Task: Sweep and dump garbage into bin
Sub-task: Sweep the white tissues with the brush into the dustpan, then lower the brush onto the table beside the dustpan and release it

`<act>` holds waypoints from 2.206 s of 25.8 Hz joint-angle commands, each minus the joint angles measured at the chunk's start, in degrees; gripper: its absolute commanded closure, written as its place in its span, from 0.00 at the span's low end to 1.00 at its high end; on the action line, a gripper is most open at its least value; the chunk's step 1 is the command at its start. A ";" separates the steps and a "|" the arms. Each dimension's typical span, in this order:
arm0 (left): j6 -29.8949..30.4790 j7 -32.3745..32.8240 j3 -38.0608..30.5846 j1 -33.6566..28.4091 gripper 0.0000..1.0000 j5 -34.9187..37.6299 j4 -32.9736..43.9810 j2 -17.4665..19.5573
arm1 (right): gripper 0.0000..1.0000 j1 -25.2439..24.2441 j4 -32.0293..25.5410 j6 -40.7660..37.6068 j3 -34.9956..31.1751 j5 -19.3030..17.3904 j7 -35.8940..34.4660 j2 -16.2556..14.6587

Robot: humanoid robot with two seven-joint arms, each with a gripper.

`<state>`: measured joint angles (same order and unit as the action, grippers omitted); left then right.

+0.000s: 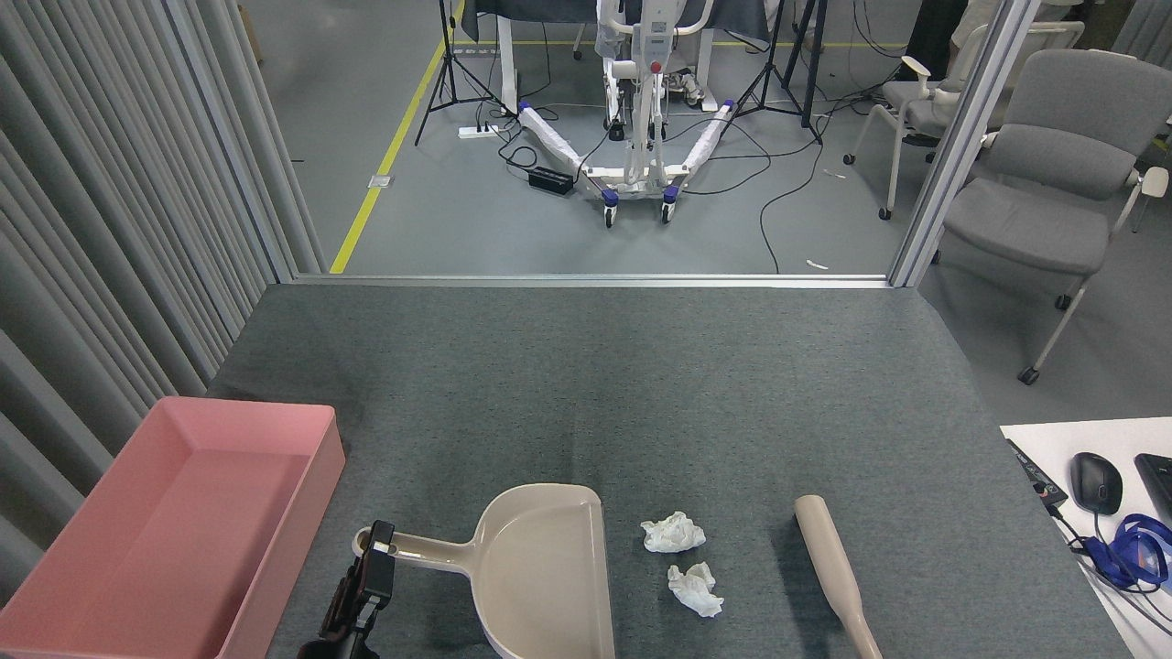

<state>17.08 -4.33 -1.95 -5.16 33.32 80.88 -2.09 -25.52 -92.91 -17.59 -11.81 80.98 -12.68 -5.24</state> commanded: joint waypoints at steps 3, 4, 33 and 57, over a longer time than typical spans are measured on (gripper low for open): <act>0.32 0.02 0.02 -0.11 1.00 0.08 0.24 0.16 | 1.00 -0.06 -0.78 0.01 0.65 -0.29 0.37 0.14; 0.58 0.02 -0.07 -0.20 1.00 0.08 0.24 0.16 | 1.00 0.12 -0.87 0.18 1.18 -0.29 0.46 0.14; 0.76 0.02 0.02 -0.99 1.00 1.93 1.82 0.16 | 1.00 7.15 -3.50 16.45 32.47 -3.19 -2.53 3.65; 1.11 0.02 0.02 -0.99 1.00 1.75 1.82 -0.01 | 0.78 3.37 3.26 0.45 -1.11 -4.34 0.72 -4.78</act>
<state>18.10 -4.29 -1.93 -6.16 35.09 82.70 -2.11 -21.44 -90.53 -17.28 -12.80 76.57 -11.41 -11.48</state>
